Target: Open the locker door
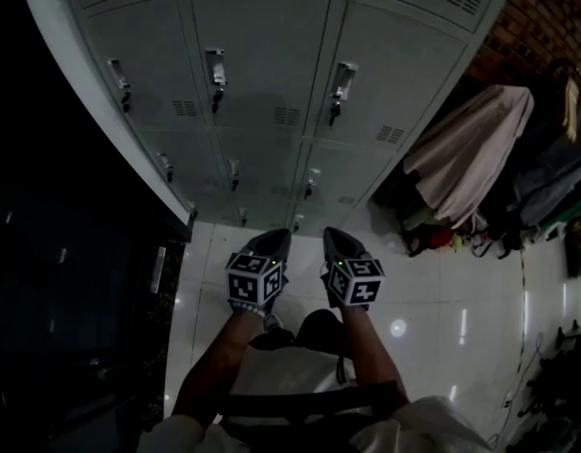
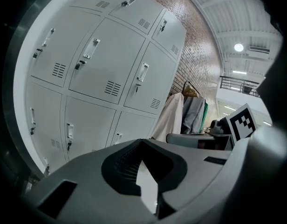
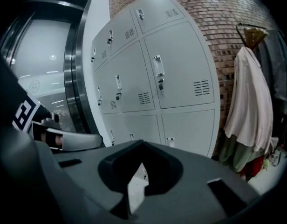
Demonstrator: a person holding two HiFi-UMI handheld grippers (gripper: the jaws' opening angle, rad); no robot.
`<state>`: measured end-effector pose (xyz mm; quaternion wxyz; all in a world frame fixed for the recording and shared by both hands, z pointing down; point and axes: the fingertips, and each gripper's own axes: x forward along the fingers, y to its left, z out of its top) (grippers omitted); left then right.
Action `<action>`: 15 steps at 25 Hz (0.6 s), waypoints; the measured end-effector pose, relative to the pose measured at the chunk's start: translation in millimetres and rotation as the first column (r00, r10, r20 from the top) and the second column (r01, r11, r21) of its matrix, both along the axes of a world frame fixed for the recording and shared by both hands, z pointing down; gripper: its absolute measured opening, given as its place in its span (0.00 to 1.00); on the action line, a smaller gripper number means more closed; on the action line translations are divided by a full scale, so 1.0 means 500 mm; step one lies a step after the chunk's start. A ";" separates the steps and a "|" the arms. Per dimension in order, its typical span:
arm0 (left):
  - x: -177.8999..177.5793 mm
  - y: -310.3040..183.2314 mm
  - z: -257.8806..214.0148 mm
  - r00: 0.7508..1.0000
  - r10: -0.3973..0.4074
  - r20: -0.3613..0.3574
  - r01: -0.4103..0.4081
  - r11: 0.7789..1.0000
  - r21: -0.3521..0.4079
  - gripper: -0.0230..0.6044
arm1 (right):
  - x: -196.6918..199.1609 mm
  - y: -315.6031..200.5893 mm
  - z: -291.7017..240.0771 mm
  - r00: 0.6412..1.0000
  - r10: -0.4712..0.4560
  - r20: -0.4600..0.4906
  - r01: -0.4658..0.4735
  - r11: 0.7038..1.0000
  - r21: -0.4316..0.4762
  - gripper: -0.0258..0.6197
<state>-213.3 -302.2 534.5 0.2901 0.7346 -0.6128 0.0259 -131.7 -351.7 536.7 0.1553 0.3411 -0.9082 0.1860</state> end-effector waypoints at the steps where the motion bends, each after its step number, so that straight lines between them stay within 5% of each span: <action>1: -0.003 -0.009 0.004 1.000 0.002 -0.002 -0.002 1.000 -0.004 0.03 | -0.002 -0.008 0.006 1.000 0.000 -0.006 0.000 1.000 -0.004 0.06; 15: -0.038 -0.161 0.092 0.999 -0.033 -0.027 0.031 0.997 -0.069 0.03 | -0.053 -0.179 0.195 0.995 -0.048 -0.088 0.040 0.995 -0.091 0.07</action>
